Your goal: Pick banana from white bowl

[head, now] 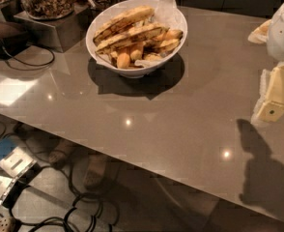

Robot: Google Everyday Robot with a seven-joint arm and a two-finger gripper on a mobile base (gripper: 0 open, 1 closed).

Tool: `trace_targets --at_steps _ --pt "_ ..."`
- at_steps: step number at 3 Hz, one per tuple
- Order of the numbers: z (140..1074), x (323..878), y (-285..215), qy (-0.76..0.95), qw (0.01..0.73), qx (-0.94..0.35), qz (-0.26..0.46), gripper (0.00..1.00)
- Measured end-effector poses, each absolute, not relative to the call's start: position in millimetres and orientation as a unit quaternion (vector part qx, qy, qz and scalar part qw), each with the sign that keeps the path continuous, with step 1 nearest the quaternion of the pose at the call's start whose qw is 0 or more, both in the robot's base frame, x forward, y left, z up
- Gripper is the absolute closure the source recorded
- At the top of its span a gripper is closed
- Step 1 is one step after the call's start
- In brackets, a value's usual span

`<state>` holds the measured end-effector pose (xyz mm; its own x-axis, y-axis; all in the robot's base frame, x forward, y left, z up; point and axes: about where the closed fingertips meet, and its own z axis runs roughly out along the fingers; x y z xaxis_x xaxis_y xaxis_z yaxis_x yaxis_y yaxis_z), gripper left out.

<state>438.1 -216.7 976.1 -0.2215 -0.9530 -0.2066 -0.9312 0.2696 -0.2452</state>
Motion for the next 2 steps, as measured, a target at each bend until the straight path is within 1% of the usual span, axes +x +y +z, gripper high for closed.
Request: trace_targets --at_steps 1,2 --pt "976 438 -217 0.781 0.159 -0.603 -0.034 0.00" --pt "988 456 -196 0.778 0.158 -0.608 -0.036 0.00"
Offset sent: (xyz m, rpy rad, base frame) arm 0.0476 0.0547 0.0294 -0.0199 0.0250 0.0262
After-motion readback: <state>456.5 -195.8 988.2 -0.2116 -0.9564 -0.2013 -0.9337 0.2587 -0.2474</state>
